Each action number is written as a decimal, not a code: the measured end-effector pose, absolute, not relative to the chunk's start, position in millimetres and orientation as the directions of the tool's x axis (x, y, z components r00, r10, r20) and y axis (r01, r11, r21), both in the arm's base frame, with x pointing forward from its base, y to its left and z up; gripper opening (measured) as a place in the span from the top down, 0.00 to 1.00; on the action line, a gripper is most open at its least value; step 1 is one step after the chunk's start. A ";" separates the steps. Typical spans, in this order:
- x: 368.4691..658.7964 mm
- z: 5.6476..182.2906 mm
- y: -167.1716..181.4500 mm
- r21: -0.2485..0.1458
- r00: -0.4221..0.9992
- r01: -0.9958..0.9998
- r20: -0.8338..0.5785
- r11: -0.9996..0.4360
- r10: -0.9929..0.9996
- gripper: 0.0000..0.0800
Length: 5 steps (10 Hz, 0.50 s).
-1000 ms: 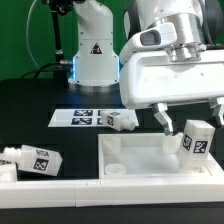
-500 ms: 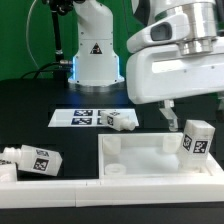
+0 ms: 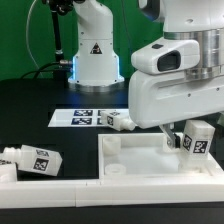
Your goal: Assemble one leg
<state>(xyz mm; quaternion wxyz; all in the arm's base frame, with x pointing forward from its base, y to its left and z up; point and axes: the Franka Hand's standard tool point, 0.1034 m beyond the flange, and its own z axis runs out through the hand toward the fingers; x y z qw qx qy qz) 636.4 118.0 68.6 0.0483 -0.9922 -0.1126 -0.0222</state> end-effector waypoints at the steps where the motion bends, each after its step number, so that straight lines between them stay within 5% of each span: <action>1: 637.6 69.5 115.9 -0.092 0.975 0.220 0.057 -0.971 0.216 0.19; 3: 637.5 69.0 116.0 -0.092 0.976 0.213 0.056 -0.973 0.209 0.19; 5: 637.4 68.9 116.1 -0.093 0.978 0.204 0.055 -0.975 0.199 0.57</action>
Offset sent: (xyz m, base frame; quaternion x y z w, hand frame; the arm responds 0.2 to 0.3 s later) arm 0.0000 0.0000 0.0000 0.0000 0.0000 0.0650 0.9979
